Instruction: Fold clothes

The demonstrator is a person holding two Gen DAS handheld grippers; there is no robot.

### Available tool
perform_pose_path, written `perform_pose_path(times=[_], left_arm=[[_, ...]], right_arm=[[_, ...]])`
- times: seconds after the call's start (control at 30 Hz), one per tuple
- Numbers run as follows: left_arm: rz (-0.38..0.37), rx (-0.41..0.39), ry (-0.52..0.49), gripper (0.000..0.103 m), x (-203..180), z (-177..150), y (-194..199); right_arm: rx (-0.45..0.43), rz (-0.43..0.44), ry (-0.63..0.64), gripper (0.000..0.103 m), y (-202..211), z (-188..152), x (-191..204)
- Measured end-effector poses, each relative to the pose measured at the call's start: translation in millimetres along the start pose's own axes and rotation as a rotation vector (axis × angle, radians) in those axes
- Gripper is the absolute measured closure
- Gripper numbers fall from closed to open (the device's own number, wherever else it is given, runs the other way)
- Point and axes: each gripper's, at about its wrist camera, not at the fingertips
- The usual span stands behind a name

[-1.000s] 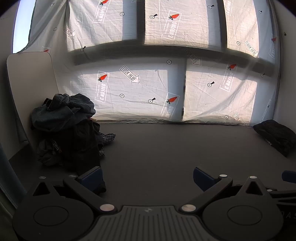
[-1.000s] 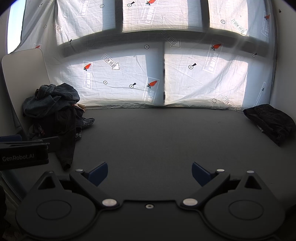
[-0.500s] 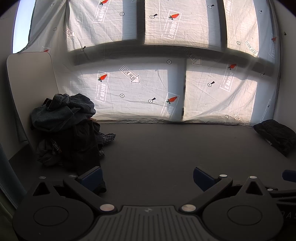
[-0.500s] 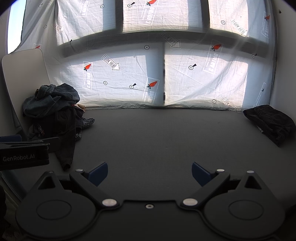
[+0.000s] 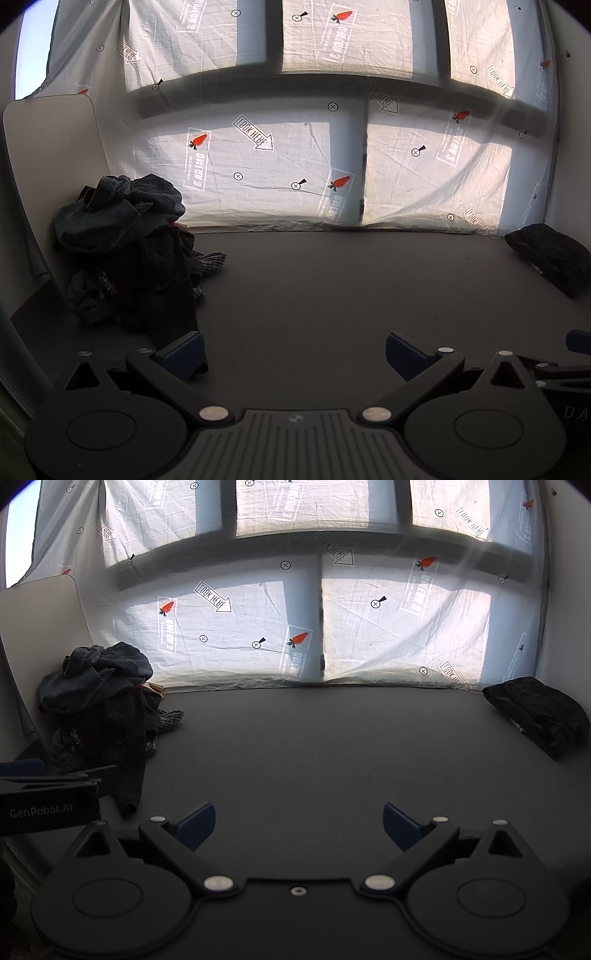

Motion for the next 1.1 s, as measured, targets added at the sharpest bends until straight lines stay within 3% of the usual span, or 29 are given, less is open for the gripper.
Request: perform_pose_path(times=[0.27, 0.5, 0.63, 0.73, 1.0, 1.1], left_arm=[[-0.020, 0.055, 0.021, 0.000, -13.7, 3.1, -37.2], [-0.033, 0.140, 0.131, 0.000, -10.7, 14.2, -92.2], [0.042, 0.166, 0.220, 0.000, 5.3, 31.1, -122.3], [0.090, 0.187, 0.329, 0.000, 22.6, 42.3, -142.7], [0.234, 0.285, 0.527, 0.000, 73.7, 40.8, -191.4], [0.297, 0.294, 0.589, 0.000, 105.2, 44.9, -212.5]], right_arm=[[0.053, -0.030, -0.028, 0.005, -35.8, 3.9, -21.2], [0.137, -0.020, -0.153, 0.002, -116.2, 25.0, -55.5], [0.171, 0.023, -0.176, 0.002, -165.5, 54.8, -61.9], [0.146, 0.061, -0.190, 0.001, -193.9, 72.1, -63.0], [0.177, 0.254, -0.201, 0.003, -280.3, 102.7, -47.8], [0.227, 0.359, -0.240, 0.014, -316.5, 113.6, -26.8]])
Point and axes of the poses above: each gripper's, at about its wrist camera, not at the fingertips, and y roughly against the way its jaws point, x to its left, z to its top, and after that the axes turned 7 degrees about -x, right-handed
